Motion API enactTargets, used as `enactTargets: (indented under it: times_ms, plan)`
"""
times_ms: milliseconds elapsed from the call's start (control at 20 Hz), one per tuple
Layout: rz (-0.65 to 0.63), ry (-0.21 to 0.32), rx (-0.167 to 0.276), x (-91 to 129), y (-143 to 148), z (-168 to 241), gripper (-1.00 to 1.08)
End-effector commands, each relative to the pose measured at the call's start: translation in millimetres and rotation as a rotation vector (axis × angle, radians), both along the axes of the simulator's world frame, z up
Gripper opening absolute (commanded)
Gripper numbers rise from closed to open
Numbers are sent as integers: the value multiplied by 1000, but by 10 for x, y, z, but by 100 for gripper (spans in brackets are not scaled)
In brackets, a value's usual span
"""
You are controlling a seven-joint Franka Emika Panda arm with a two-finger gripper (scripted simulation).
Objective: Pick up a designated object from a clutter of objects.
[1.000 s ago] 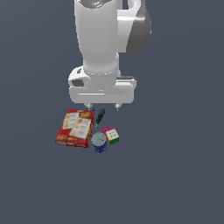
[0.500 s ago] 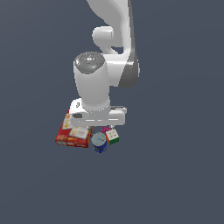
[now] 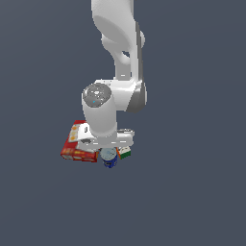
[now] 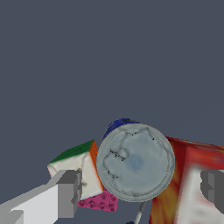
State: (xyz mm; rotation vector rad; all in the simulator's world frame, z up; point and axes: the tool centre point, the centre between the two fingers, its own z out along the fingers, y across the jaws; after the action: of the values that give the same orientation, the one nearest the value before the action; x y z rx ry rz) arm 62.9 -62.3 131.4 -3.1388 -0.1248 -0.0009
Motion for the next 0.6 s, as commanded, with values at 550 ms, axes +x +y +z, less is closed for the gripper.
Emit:
enactTargets:
  times_ms: [550]
  plan:
    - [4, 1, 0, -4, -14, -310, 100]
